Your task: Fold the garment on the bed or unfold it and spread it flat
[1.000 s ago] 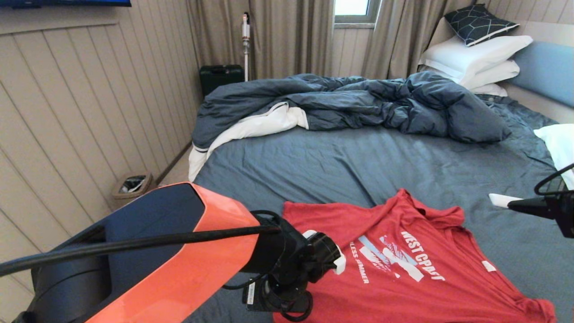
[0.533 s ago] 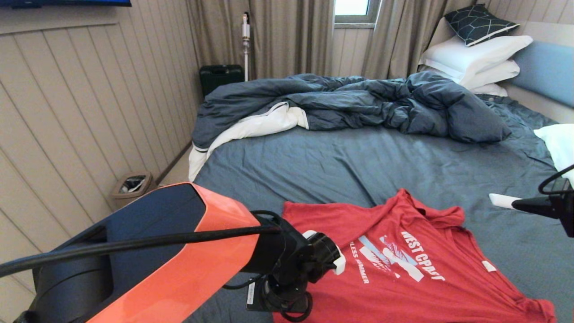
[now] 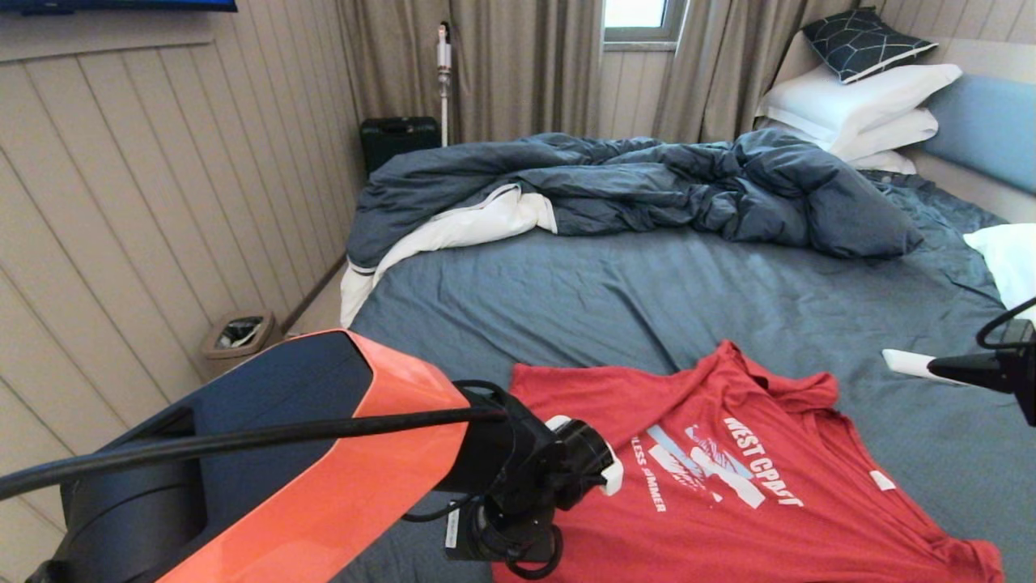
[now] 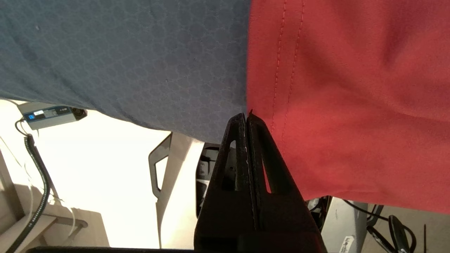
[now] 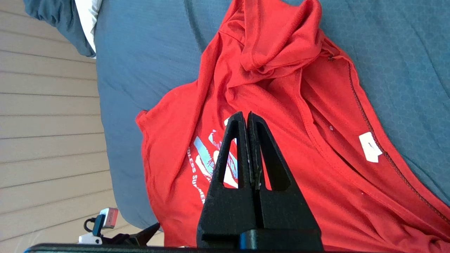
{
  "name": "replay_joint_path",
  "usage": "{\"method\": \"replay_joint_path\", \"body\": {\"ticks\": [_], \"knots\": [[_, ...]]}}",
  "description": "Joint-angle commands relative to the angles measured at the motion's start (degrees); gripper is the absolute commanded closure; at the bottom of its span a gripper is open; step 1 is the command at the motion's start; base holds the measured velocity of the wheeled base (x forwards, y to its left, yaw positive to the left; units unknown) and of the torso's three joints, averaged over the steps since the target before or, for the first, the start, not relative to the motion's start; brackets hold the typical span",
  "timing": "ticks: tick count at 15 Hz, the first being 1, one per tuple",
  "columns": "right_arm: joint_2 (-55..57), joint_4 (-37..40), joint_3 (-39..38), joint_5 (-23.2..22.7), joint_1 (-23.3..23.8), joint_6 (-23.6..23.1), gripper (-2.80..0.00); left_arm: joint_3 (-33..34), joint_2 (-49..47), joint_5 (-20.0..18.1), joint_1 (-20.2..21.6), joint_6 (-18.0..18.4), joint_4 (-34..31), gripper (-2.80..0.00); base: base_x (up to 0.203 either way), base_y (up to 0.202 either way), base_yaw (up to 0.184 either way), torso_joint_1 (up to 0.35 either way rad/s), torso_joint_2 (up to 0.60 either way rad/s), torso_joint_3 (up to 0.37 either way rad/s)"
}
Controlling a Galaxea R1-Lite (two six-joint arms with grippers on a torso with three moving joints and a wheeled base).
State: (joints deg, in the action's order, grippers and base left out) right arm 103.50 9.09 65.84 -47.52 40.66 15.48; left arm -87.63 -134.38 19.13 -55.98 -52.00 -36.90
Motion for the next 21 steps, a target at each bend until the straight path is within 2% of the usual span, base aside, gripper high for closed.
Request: {"method": "replay_joint_path", "body": {"ticks": [1,5,8,10,12,14,16,17,18,20,21], "knots": [[-0.05,0.05,-0.01,-0.29,0.04,0.07,0.0,-0.03,0.14,0.12,0.05,-0.59,-0.24,0.0,0.0,0.0,0.0,0.0,0.0,0.0],[-0.4,0.13,-1.05,-0.62,-0.49,-0.1,0.0,0.74,5.75,-0.65,0.87,-1.48,-0.53,0.0,0.0,0.0,0.0,0.0,0.0,0.0],[-5.79,0.58,-2.63,-0.59,-1.22,-0.12,0.0,3.83,17.99,-0.06,1.34,-1.0,-0.67,0.0,0.0,0.0,0.0,0.0,0.0,0.0],[-12.37,0.53,-6.95,-0.44,-2.35,-0.31,0.0,8.36,28.28,0.22,2.12,0.0,-0.5,0.0,0.0,0.0,0.0,0.0,0.0,0.0],[-19.49,0.59,-13.14,-0.03,-4.0,-0.6,0.0,15.94,38.85,0.68,3.66,0.68,-0.08,0.0,0.0,0.0,0.0,0.0,0.0,0.0],[-27.35,0.62,-19.86,0.85,-5.07,-1.32,0.0,26.94,50.07,1.93,5.24,1.56,2.18,0.0,0.0,0.0,0.0,0.0,0.0,0.0],[-35.94,1.77,-24.7,5.43,-6.84,-4.55,0.0,37.5,62.8,4.52,7.8,3.8,5.75,0.0,0.0,0.0,0.0,0.0,0.0,0.0],[-40.21,5.05,-25.57,9.3,-8.58,-7.03,0.0,41.62,69.13,5.52,9.93,4.79,6.8,0.0,0.0,0.0,0.0,0.0,0.0,0.0],[-43.95,11.54,-25.5,12.46,-11.46,-9.49,0.0,44.88,74.94,6.29,12.72,5.59,7.02,0.0,0.0,0.0,0.0,0.0,0.0,0.0],[-50.08,28.03,-22.91,15.52,-19.17,-12.55,0.0,50.19,85.48,7.83,17.41,6.57,5.04,0.0,0.0,0.0,0.0,0.0,0.0,0.0],[-53.39,31.61,-22.58,16.21,-21.71,-13.19,0.0,52.92,90.11,9.15,18.65,6.87,3.83,0.0,0.0,0.0,0.0,0.0,0.0,0.0]]}}
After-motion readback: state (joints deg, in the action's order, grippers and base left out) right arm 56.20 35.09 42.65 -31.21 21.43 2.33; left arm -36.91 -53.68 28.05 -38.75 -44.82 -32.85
